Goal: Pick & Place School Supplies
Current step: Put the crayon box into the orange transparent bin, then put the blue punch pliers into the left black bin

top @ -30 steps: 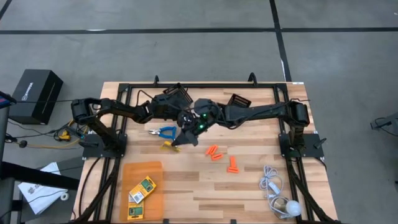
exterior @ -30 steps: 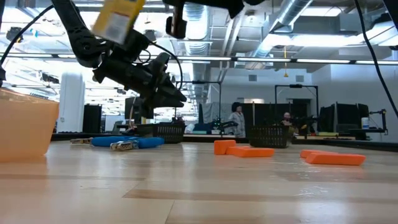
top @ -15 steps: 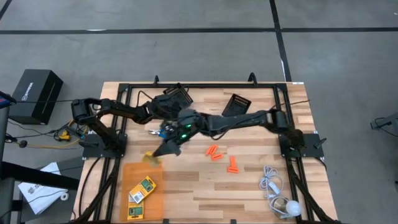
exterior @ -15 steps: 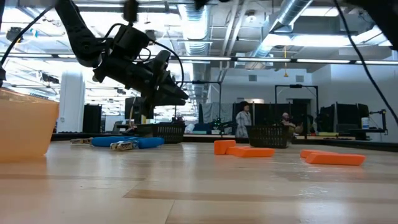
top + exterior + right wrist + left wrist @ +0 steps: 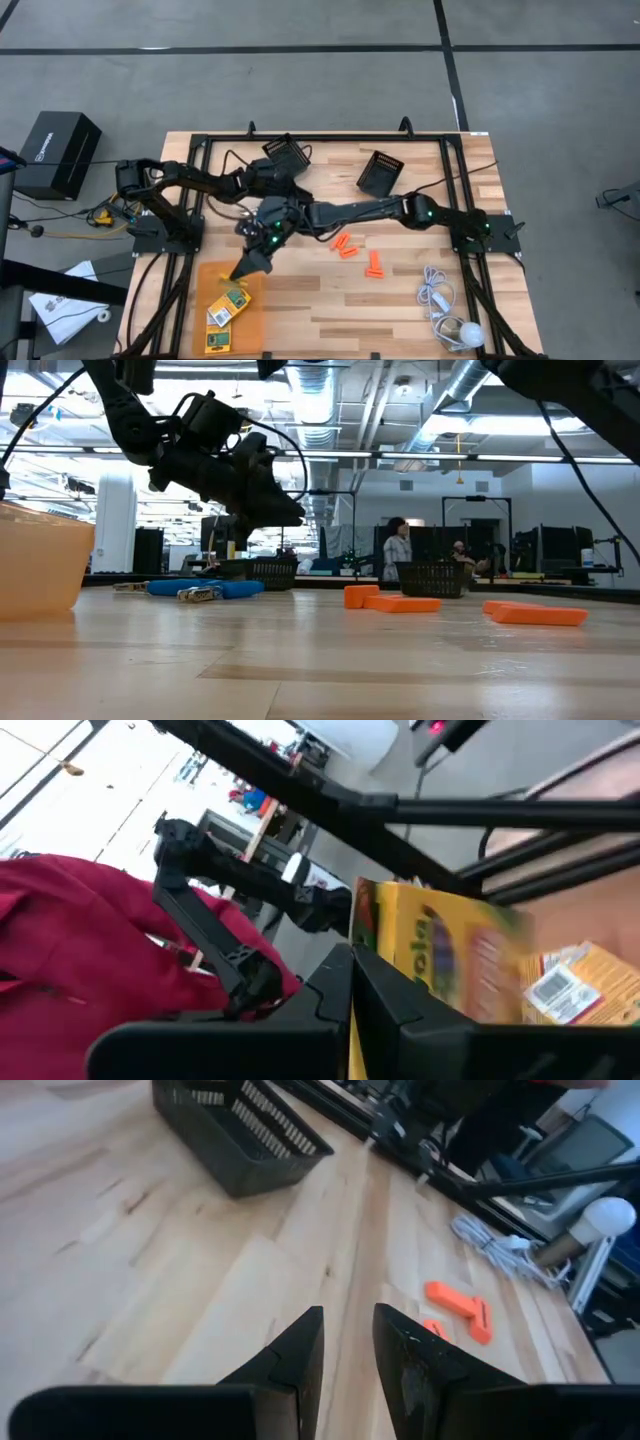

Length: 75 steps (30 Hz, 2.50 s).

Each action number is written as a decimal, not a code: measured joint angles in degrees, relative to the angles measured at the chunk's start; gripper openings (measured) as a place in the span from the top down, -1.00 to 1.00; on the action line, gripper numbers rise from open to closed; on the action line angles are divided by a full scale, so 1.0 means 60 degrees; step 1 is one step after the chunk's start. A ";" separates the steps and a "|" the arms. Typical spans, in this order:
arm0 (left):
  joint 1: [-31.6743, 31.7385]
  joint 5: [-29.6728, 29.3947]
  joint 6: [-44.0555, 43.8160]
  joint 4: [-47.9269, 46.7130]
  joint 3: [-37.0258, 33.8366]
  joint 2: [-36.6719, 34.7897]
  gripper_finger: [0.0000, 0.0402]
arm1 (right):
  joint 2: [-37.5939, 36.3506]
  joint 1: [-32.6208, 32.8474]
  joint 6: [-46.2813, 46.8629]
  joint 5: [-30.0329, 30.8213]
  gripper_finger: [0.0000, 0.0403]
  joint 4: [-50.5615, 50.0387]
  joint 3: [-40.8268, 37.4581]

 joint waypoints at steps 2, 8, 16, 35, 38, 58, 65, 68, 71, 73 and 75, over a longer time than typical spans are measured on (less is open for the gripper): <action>0.0024 0.0023 0.0148 -0.0001 0.0000 0.0000 0.57 | 0.0004 0.0080 -0.0005 0.0037 1.00 -0.0015 0.0000; 0.0182 -0.0008 0.0227 0.0040 0.0000 0.0000 0.57 | 0.0241 0.0161 0.0205 0.0155 1.00 0.0207 -0.0018; 0.0182 -0.0007 0.0208 0.0108 0.0000 0.0000 0.57 | 0.0197 0.0162 0.0136 0.0186 1.00 0.0266 0.0000; 0.0182 -0.0131 0.0125 0.0294 0.0000 0.0000 0.57 | 0.0194 0.0088 0.0212 0.0478 0.32 0.0659 0.0000; 0.0182 -0.0135 0.0128 0.0336 0.0000 0.0000 0.57 | 0.0194 0.0074 0.0216 0.0500 0.30 0.0709 0.0000; 0.0213 -0.0142 0.0161 0.0412 0.0000 0.0000 0.57 | -0.0245 -0.0399 -0.0061 0.0023 0.42 0.0672 0.0200; 0.0880 0.0069 -0.0121 0.0439 0.0000 0.0000 0.57 | -0.1200 -0.0533 -0.2027 0.0124 0.42 -0.1517 0.0200; 0.1202 0.0401 -0.0475 0.0520 0.0000 0.0000 0.57 | -0.1614 -0.0589 -0.2809 0.0460 0.42 -0.2320 0.0200; 0.1308 0.0702 -0.0788 0.0902 0.0000 -0.0078 0.57 | -0.2175 -0.0706 -0.3624 0.0857 0.42 -0.2927 0.0200; 0.1265 0.0942 -0.0815 0.1491 0.0004 -0.0195 0.57 | -0.2553 -0.0831 -0.4229 0.1119 0.42 -0.3352 0.0204; 0.1187 0.1029 -0.0955 0.2132 0.0000 -0.0403 0.57 | -0.2903 -0.0988 -0.4855 0.1374 0.42 -0.3861 0.0204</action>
